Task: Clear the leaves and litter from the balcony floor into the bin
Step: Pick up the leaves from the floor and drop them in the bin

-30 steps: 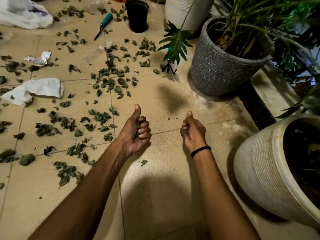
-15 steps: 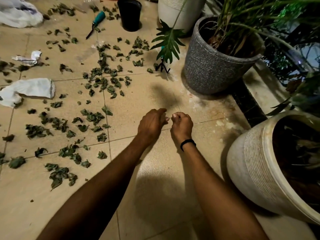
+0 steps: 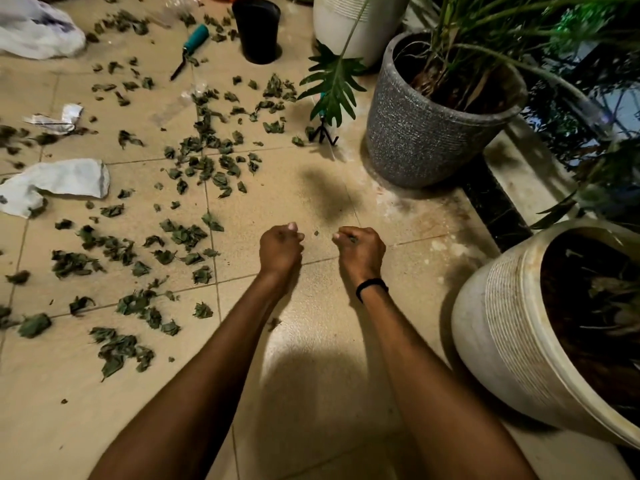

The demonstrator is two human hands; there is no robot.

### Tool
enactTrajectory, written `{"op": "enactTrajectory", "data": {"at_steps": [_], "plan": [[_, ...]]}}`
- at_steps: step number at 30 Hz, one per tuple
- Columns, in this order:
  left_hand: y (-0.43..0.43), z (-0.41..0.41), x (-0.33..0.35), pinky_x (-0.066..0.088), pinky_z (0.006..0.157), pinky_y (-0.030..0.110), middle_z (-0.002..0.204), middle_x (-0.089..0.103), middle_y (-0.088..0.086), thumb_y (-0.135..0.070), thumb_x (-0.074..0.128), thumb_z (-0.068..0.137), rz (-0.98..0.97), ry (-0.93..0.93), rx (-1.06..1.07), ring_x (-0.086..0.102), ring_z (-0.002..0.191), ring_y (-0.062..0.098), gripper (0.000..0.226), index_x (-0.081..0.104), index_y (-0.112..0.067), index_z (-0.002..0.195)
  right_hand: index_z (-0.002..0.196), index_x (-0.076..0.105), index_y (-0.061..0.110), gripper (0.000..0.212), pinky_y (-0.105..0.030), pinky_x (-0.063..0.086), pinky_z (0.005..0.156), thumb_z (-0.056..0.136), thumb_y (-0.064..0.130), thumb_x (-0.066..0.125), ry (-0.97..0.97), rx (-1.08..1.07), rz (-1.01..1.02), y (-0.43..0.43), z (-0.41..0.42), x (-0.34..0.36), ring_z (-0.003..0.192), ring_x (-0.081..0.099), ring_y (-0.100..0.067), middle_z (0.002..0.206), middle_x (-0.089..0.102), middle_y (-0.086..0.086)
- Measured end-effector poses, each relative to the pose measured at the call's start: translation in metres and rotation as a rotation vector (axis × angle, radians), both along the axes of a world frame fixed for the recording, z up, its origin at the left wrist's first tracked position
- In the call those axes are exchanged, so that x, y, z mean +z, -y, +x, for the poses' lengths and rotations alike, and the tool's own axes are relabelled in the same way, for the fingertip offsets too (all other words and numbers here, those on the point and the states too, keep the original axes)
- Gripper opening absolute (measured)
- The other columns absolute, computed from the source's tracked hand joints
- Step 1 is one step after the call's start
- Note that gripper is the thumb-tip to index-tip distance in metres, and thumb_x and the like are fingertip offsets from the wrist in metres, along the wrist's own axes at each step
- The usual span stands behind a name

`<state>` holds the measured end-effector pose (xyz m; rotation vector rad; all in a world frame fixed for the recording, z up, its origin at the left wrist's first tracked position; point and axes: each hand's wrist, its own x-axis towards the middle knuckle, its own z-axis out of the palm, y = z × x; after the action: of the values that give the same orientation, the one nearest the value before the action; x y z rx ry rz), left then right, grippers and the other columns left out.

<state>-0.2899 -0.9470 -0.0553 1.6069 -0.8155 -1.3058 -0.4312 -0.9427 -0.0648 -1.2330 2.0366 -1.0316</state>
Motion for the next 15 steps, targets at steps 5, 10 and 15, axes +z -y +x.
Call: {"op": "enactTrajectory", "data": {"at_steps": [5, 10, 15], "plan": [[-0.061, 0.042, 0.013, 0.034, 0.053, 0.026, 0.072, 0.057, 0.001, -0.022, 0.049, 0.106, 0.046, -0.299, 0.030, 0.045, 0.056, 0.014, 0.020, 0.063, -0.007, 0.104, 0.096, 0.068, -0.001, 0.016, -0.003, 0.037, 0.070, 0.090, -0.008, 0.056, -0.182, 0.054, 0.040, 0.010, 0.014, -0.004, 0.075, 0.050, 0.001, 0.089, 0.055, 0.004], [-0.113, 0.062, 0.011, 0.042, 0.054, 0.012, 0.089, 0.070, -0.001, -0.052, 0.054, 0.099, -0.205, 0.514, -0.247, 0.065, 0.069, 0.001, 0.038, 0.065, -0.016, 0.102, 0.095, 0.072, 0.012, 0.011, -0.024, 0.051, 0.074, 0.094, 0.018, 0.064, 0.046, -0.067, 0.045, 0.019, 0.023, 0.007, 0.088, 0.066, -0.018, 0.092, 0.070, 0.000], [-0.143, 0.062, -0.020, 0.037, 0.067, 0.031, 0.101, 0.055, 0.004, -0.065, 0.053, 0.094, -0.188, 0.940, -0.414, 0.051, 0.085, 0.021, 0.062, 0.050, -0.016, 0.131, 0.080, 0.071, 0.010, 0.010, -0.011, 0.038, 0.064, 0.090, 0.013, 0.068, -0.107, 0.148, -0.011, 0.013, 0.046, 0.006, 0.084, 0.063, -0.014, 0.091, 0.068, -0.004]]}}
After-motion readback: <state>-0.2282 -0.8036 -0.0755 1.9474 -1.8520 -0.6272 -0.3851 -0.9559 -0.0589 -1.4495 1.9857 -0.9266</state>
